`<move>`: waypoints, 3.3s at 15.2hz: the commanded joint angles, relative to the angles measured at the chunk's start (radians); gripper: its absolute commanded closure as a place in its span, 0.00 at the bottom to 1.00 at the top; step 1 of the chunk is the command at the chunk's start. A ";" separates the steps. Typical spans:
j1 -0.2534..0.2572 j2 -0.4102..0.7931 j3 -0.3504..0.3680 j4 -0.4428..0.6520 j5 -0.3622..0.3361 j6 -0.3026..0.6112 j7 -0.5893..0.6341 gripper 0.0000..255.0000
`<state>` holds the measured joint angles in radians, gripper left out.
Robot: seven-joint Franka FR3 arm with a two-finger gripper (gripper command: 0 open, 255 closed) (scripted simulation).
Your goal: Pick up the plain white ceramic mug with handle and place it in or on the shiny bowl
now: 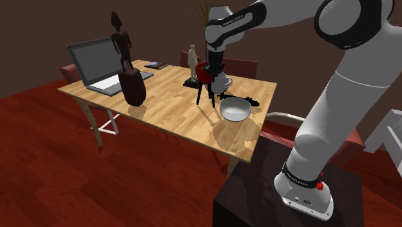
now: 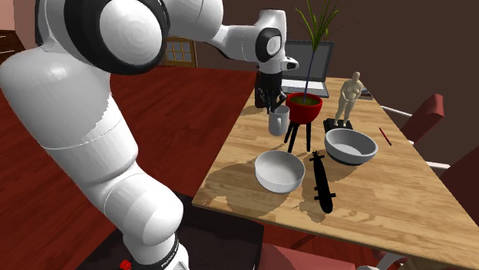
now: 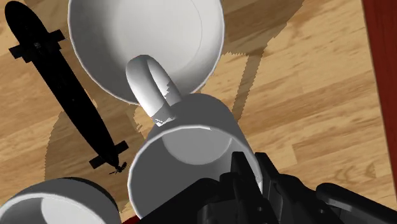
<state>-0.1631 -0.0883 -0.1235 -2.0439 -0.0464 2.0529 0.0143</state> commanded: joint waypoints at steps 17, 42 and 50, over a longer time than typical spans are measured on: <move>-0.081 -0.279 -0.094 -0.335 -0.060 0.065 -0.135 1.00; -0.081 -0.206 -0.109 -0.446 -0.059 0.249 -0.138 0.00; -0.083 -0.281 -0.095 -0.380 -0.064 0.108 -0.131 0.00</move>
<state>-0.2463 -0.3674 -0.2199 -2.4255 -0.1102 2.1650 -0.1180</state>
